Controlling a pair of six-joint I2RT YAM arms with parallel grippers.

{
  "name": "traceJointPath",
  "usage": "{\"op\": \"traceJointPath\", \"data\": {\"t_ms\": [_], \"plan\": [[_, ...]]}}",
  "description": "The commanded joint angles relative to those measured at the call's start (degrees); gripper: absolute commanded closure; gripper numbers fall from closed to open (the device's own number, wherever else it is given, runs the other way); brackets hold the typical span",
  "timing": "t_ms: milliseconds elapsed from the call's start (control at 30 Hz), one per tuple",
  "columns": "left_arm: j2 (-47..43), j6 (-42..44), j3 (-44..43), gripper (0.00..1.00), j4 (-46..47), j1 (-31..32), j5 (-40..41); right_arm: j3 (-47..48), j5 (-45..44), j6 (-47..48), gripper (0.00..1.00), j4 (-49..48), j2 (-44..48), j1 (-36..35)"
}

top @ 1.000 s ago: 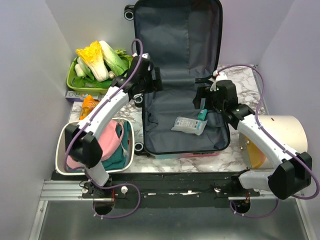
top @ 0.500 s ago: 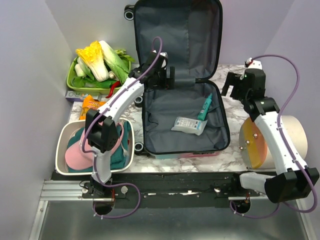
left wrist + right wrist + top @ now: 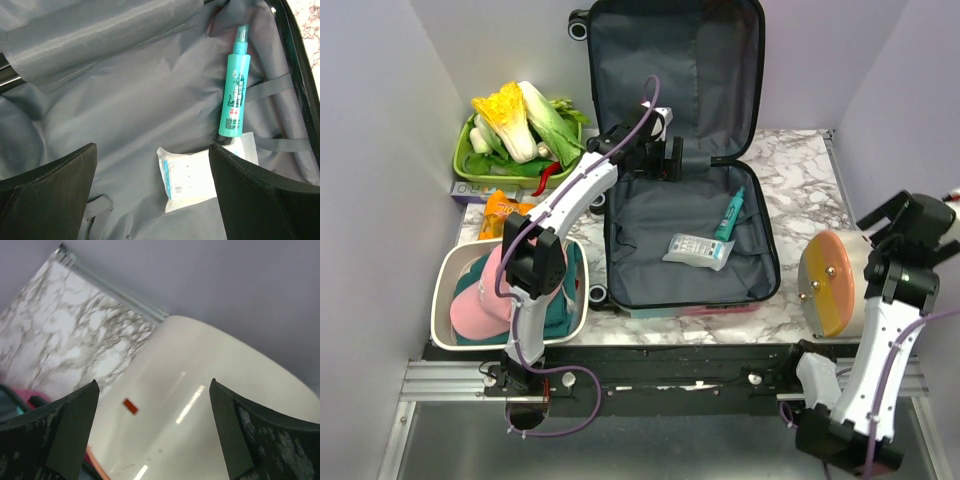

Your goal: Open, take out, and arrange the luggage

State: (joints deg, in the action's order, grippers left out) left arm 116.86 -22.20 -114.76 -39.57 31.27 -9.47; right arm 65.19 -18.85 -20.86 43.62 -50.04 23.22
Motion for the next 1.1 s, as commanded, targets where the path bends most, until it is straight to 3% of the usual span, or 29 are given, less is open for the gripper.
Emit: {"op": "traceJointPath", "data": {"t_ms": [0, 233, 433, 667, 867, 1067], "plan": [[2.3, 3.7, -4.0, 0.01, -2.5, 0.4, -2.8, -2.6, -8.0, -3.3, 0.0, 6.7, 4.4, 5.2], [3.8, 6.0, -8.0, 0.01, -5.4, 0.4, -1.8, -7.7, -13.2, -8.4, 0.0, 10.0, 12.0, 8.5], [4.3, 7.1, -9.8, 0.01, -7.3, 0.3, -1.8, -16.4, -1.9, -13.4, 0.0, 6.8, 17.6, 8.7], [4.3, 6.6, -11.0, 0.01, -7.8, 0.3, -1.4, -22.2, 20.5, -12.0, 0.0, -6.8, 12.2, 8.7], [4.4, 5.6, -11.1, 0.01, -5.4, 0.5, -4.1, -22.9, 26.8, -9.9, 0.0, -17.0, 6.4, 8.6], [7.5, 7.5, -17.1, 0.01, -1.0, 6.3, -7.6, -21.3, 30.0, -8.6, 0.0, -21.2, -0.5, 8.6]]}}
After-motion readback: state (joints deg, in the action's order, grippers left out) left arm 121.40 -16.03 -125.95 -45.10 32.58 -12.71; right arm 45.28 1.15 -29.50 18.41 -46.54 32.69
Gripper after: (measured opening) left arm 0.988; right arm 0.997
